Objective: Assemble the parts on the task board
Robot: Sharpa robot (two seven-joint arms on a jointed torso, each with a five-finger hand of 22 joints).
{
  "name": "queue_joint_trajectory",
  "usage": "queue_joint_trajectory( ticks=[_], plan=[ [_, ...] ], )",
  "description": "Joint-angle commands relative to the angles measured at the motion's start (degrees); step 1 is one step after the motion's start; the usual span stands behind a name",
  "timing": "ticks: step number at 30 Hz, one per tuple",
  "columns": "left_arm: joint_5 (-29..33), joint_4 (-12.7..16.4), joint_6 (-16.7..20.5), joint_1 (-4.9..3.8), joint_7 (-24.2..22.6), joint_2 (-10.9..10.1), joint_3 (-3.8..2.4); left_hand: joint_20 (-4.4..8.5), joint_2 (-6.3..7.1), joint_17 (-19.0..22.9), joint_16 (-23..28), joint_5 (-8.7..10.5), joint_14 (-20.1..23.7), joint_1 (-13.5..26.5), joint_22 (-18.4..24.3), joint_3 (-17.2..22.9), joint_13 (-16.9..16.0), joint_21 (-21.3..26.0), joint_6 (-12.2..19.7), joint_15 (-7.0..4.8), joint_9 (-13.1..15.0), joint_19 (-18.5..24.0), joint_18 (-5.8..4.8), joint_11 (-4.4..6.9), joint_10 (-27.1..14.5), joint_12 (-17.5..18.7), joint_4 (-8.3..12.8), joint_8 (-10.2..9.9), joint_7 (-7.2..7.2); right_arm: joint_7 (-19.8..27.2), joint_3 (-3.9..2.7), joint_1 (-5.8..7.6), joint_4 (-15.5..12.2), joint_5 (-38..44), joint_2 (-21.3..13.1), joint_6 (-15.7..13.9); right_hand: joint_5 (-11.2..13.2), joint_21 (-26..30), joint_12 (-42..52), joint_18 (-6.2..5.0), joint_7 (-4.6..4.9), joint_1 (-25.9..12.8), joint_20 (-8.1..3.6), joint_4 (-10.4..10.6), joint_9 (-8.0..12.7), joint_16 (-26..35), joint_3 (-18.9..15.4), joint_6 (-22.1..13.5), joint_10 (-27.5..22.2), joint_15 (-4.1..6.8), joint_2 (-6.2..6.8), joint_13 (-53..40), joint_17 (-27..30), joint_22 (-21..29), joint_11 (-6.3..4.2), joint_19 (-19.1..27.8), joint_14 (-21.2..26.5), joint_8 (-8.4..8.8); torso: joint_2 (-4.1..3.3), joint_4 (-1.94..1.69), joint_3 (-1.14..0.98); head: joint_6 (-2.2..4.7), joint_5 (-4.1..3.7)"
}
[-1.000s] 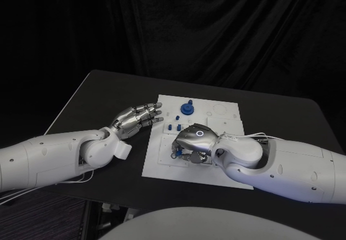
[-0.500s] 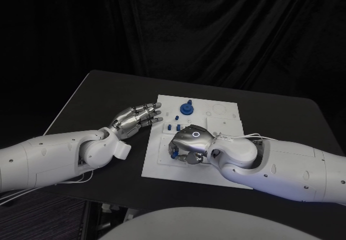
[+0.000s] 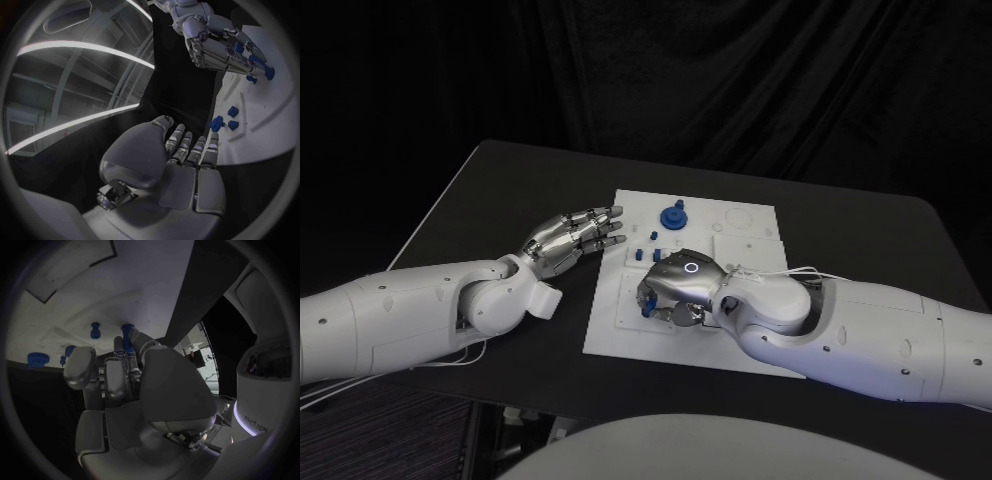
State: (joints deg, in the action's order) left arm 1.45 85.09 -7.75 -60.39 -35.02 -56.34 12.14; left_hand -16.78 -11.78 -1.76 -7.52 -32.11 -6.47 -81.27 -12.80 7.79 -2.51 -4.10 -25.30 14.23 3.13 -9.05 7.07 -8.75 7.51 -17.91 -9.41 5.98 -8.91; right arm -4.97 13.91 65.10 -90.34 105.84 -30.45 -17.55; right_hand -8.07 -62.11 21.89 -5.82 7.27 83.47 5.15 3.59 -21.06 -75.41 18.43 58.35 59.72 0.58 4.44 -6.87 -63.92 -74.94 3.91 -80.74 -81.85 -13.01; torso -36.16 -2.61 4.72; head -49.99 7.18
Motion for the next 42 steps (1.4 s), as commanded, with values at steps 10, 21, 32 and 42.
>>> queue_joint_trajectory(
  ticks=[10, 21, 32, 42],
  plan=[
    [-0.11, -0.1, -1.0, 0.11, -0.49, 0.21, -0.05, 0.01, 0.52, -0.03, -0.24, -0.21, 0.19, 0.06, 0.04, 0.31, -0.07, -0.23, -0.38, -0.19, 0.09, -0.48, -0.87, -0.38, 0.03, -0.18, -0.08, 0.32, -0.52, 1.54, 0.14, -0.43, 0.37, -1.06, -0.7, -1.62, 3.03, 5.55, -4.76, -0.6, -2.92, -3.37, 3.75, 3.63, 10.73, 1.36, -8.02, -29.53, -17.53, -3.9, 3.0, 1.96, 2.67, -6.25, 4.59, 2.89, 2.94, 10.11, -0.01, 0.0, 0.0, -0.01, 0.09],
    [-0.11, 0.12, -0.37, 0.12, -0.77, -0.02, -0.05, 0.01, 0.66, -0.03, -0.27, -0.2, 0.18, 0.06, 0.04, 0.46, -0.08, -0.24, -0.57, -0.24, 0.11, -0.52, -0.85, -0.48, 0.11, -0.27, -0.06, 0.4, -0.62, 4.49, -0.04, 0.37, -3.21, -5.47, -5.96, -9.31, 2.73, 6.59, -0.79, -0.85, -1.16, 0.74, 4.05, 7.89, 11.63, 1.12, -9.89, -24.45, -19.61, -4.13, 2.67, 1.44, 3.12, -6.14, 4.67, 3.43, 3.77, 8.78, 0.0, 0.0, -0.01, -0.01, 0.04],
    [-2.38, 1.65, 1.65, 0.13, -4.75, -0.53, -0.05, -0.05, 2.74, -0.1, -0.68, -0.7, -0.11, 0.12, 0.02, 1.23, -0.04, -0.41, -0.02, 0.27, 0.02, -0.98, -1.01, -0.67, 0.16, -0.1, 1.03, 0.45, 0.22, 8.32, 0.08, 7.26, -14.33, -28.13, -20.14, -10.14, 0.13, 11.17, 5.45, -1.62, 1.21, 3.77, 3.68, 5.89, 11.08, 4.27, -8.52, -13.71, -17.79, -3.68, -0.2, 0.12, 8.19, -4.9, 4.02, 5.51, 6.59, 7.06, 0.2, 0.12, -0.01, -0.01, -1.1],
    [-3.91, 2.04, 2.38, 0.12, -6.32, -0.81, -0.05, 0.01, 2.58, -0.13, -0.92, -1.03, -0.42, 0.12, 0.06, 1.98, -0.06, -0.49, -0.53, 0.18, 0.09, -1.19, -1.05, -0.05, 0.31, -0.18, 1.14, 0.7, 0.25, 3.77, 0.31, 8.52, -17.37, -42.46, -32.23, -3.54, -1.57, 16.73, 25.58, -2.25, 1.18, 4.3, 1.16, 7.64, 9.9, 7.87, -8.29, -7.74, -10.55, -0.24, -1.6, -9.92, 12.56, -3.34, 0.13, 7.27, 8.68, 2.52, 0.6, 0.31, 0.34, -0.01, -1.97]
  ],
)
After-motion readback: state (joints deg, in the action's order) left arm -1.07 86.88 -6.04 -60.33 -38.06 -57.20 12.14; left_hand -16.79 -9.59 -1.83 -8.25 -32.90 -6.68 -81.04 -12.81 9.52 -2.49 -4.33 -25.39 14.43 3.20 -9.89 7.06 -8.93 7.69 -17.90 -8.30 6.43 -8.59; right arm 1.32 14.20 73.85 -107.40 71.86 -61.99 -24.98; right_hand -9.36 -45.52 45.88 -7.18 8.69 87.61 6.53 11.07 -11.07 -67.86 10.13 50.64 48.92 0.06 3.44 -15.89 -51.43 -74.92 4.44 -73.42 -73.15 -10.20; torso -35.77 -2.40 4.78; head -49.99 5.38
